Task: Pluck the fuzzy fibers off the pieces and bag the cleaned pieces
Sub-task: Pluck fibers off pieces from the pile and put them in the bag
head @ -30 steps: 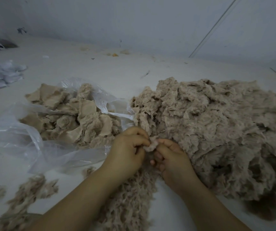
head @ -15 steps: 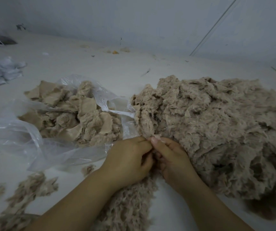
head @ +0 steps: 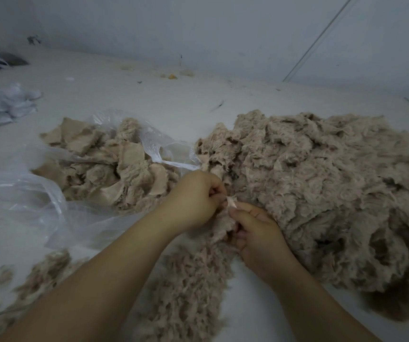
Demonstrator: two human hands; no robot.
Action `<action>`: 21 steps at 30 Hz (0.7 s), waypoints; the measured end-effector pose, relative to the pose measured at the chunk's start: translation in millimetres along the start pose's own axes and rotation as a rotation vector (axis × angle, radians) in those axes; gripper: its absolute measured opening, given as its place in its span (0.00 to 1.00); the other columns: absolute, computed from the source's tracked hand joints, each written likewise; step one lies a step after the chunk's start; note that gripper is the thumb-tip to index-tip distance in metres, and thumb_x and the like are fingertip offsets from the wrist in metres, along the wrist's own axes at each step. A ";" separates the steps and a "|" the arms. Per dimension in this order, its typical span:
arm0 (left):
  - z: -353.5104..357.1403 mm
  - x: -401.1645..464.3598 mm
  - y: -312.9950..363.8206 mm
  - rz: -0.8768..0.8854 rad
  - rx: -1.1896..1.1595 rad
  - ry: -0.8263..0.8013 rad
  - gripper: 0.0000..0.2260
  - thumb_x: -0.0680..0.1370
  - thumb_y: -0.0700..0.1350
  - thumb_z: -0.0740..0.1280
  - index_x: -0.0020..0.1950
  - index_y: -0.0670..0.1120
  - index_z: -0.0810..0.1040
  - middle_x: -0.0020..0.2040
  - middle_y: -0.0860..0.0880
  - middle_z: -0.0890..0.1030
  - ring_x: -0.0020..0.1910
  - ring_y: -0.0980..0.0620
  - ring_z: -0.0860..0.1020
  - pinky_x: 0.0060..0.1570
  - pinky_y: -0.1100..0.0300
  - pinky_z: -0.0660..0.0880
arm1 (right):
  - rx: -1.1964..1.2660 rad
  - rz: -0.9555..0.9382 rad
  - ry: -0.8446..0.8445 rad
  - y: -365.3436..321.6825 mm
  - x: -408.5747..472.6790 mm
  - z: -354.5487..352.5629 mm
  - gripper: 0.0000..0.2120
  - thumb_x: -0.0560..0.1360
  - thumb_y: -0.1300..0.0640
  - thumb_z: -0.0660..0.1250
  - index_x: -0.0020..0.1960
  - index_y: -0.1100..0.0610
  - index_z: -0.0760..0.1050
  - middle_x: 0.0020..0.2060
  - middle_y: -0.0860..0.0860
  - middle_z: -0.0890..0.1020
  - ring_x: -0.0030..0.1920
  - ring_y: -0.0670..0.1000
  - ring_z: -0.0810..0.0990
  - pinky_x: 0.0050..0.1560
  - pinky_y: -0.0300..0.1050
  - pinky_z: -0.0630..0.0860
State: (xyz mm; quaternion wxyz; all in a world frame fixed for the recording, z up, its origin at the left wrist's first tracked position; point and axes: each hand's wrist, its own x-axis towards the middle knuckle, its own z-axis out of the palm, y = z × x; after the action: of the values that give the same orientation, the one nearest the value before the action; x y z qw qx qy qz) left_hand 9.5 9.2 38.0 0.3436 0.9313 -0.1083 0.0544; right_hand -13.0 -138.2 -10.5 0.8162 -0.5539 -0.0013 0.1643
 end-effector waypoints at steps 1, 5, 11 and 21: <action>-1.0 2.0 0.8 -0.002 -0.015 0.037 0.05 0.78 0.41 0.69 0.43 0.47 0.83 0.32 0.58 0.77 0.30 0.63 0.73 0.31 0.66 0.68 | 0.002 -0.009 -0.012 0.2 -0.1 0.3 0.22 0.81 0.63 0.59 0.32 0.53 0.81 0.29 0.54 0.71 0.30 0.49 0.70 0.32 0.41 0.77; 1.5 7.8 0.3 -0.053 -0.069 0.182 0.05 0.78 0.39 0.69 0.46 0.45 0.85 0.31 0.61 0.75 0.30 0.64 0.73 0.31 0.72 0.67 | 0.040 -0.012 -0.006 0.8 -0.5 0.0 0.21 0.81 0.66 0.57 0.31 0.54 0.73 0.25 0.49 0.66 0.27 0.45 0.65 0.31 0.39 0.73; 11.8 -0.8 -1.7 -0.022 -0.111 0.168 0.06 0.76 0.40 0.69 0.41 0.49 0.82 0.30 0.56 0.76 0.29 0.63 0.74 0.29 0.73 0.67 | 0.139 0.047 0.103 -1.5 0.7 0.8 0.16 0.80 0.53 0.64 0.34 0.55 0.74 0.24 0.49 0.68 0.23 0.46 0.69 0.31 0.45 0.72; 8.8 1.1 -0.8 -0.020 -0.102 0.247 0.06 0.75 0.39 0.70 0.41 0.48 0.84 0.29 0.58 0.77 0.31 0.61 0.76 0.28 0.71 0.69 | 0.034 0.005 0.095 0.9 1.0 1.7 0.21 0.80 0.62 0.63 0.28 0.55 0.69 0.24 0.51 0.67 0.26 0.48 0.69 0.27 0.40 0.74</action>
State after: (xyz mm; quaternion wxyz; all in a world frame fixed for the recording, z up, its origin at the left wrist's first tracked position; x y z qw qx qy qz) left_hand 10.9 3.8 31.0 0.4016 0.8999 -0.0585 0.1595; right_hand -12.6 -136.1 -10.9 0.8242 -0.5472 0.0416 0.1398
